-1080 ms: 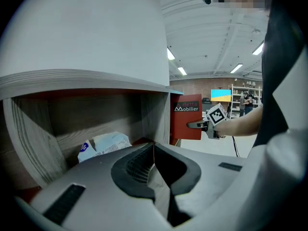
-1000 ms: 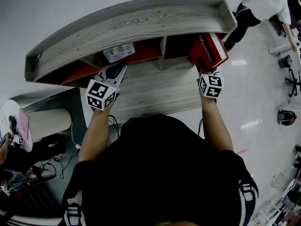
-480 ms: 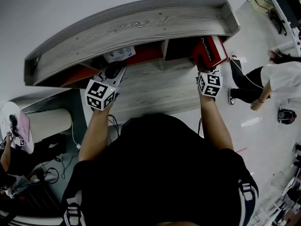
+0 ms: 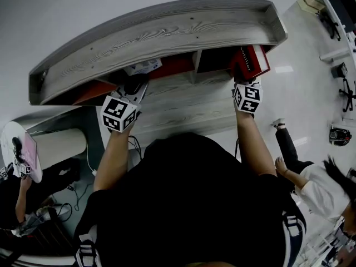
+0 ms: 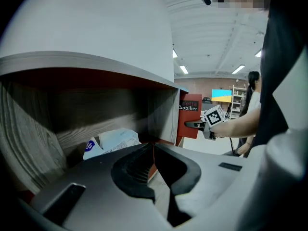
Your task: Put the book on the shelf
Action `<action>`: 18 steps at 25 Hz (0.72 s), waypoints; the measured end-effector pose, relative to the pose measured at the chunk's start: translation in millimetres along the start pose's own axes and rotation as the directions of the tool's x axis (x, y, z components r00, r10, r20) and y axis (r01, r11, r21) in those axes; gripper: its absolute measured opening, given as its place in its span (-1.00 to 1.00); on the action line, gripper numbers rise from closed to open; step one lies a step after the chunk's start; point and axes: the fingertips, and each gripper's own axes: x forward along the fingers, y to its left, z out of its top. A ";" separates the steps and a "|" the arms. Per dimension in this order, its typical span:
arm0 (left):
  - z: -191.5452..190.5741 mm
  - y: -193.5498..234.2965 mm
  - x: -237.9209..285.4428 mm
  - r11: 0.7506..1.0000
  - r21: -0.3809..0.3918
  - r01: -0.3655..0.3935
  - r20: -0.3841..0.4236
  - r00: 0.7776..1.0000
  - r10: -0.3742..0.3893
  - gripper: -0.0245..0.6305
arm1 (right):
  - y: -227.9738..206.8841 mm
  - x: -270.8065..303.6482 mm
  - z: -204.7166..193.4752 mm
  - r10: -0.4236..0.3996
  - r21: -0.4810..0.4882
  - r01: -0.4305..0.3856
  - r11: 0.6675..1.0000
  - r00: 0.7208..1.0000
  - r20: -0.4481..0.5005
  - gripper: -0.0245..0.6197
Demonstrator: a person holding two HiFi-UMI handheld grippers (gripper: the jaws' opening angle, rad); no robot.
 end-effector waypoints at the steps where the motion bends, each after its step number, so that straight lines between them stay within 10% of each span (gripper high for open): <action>1: -0.7 0.1 0.0 1.000 -0.002 0.001 -0.002 1.000 -0.001 -0.86 | 0.5 1.2 0.0 -0.001 -0.001 0.001 1.000 1.000 -0.001 -0.38; 18: -3.1 -2.5 5.4 0.999 -0.009 0.035 -0.010 0.999 -0.035 -0.86 | 3.3 20.1 4.3 -0.022 -0.004 0.022 1.000 1.000 -0.011 -0.38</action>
